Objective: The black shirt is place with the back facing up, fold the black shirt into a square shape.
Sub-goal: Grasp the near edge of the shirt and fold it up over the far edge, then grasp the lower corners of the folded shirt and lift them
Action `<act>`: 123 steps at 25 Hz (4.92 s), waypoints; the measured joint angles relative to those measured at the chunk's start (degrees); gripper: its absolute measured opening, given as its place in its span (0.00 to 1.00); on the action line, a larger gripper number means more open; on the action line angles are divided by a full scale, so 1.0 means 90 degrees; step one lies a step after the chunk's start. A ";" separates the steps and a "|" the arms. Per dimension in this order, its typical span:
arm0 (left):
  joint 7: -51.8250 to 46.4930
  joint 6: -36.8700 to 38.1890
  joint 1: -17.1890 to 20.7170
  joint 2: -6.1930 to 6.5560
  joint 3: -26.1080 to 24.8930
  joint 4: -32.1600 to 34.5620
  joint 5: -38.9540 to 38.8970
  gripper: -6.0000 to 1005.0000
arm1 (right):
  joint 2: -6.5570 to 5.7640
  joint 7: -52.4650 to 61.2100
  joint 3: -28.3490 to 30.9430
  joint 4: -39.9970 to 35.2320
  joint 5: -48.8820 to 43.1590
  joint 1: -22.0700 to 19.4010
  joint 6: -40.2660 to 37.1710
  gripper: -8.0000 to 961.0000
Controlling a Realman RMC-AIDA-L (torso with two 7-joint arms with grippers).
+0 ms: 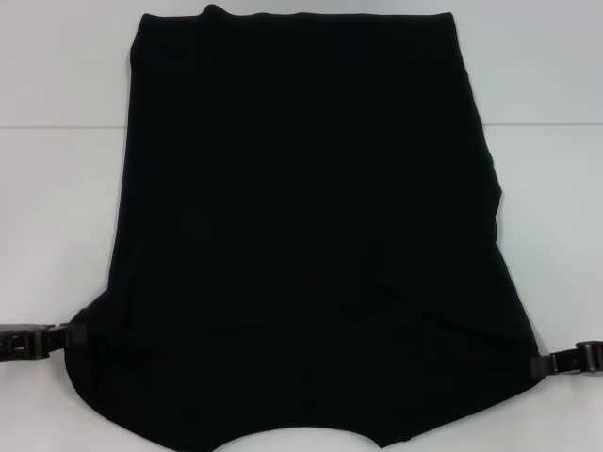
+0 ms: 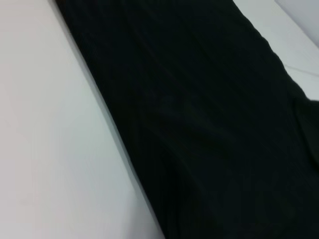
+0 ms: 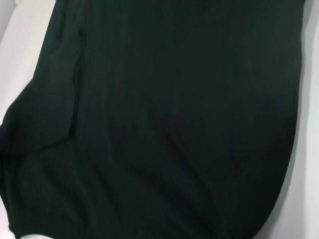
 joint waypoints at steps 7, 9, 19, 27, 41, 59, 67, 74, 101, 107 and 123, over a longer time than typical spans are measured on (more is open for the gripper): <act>-0.0249 0.0472 0.0192 0.0000 -0.0744 0.0000 -0.0353 0.04 | -0.0044 -0.0623 0.0749 -0.0045 0.0010 -0.0360 -0.0269 0.06; -0.0291 0.0619 0.0265 0.0003 -0.0989 -0.0005 -0.0404 0.04 | -0.0074 -0.0788 0.0926 -0.0059 0.0009 -0.0462 -0.0390 0.06; -0.0100 0.1379 0.0642 -0.0067 -0.1230 -0.0283 -0.0416 0.04 | -0.0234 -0.1467 0.1559 -0.0118 -0.0016 -0.1092 -0.0964 0.06; 0.0091 0.2135 0.0986 -0.0203 -0.1183 -0.0333 -0.0362 0.04 | -0.0309 -0.1997 0.1850 -0.0190 -0.0036 -0.1501 -0.1612 0.06; -0.0022 0.1702 0.0069 0.0130 -0.1353 -0.1198 -0.1005 0.04 | -0.0180 -0.2209 0.2736 -0.0254 0.0073 -0.0847 -0.1331 0.06; 0.0314 -0.3246 -0.2541 0.0640 -0.1253 -0.2935 -0.1659 0.03 | -0.0182 -0.1473 0.2096 0.0494 0.0294 0.1619 0.2653 0.06; 0.1093 -0.4438 -0.3053 0.0725 -0.1252 -0.3494 -0.2171 0.03 | -0.0144 -0.1218 0.1605 0.0829 0.0325 0.2338 0.4319 0.06; 0.1708 -0.5116 -0.3054 0.0603 -0.1260 -0.3885 -0.2404 0.03 | 0.0071 -0.1310 0.1603 0.1202 0.0338 0.2368 0.5127 0.06; 0.2910 -0.5521 -0.2595 0.0224 -0.1241 -0.3258 -0.2903 0.65 | 0.0347 -0.1282 0.1667 -0.0147 0.0365 0.1867 0.4153 0.57; 0.2522 -0.4061 -0.1772 0.0195 -0.0904 -0.2885 -0.2888 0.73 | 0.0147 -0.1118 0.1657 -0.0344 0.0802 0.1557 0.2654 0.76; 0.3169 -0.2911 -0.0524 -0.0262 0.1256 -0.1858 -0.2727 0.75 | 0.0149 -0.0977 0.1589 -0.0284 0.0975 0.1181 0.2027 0.78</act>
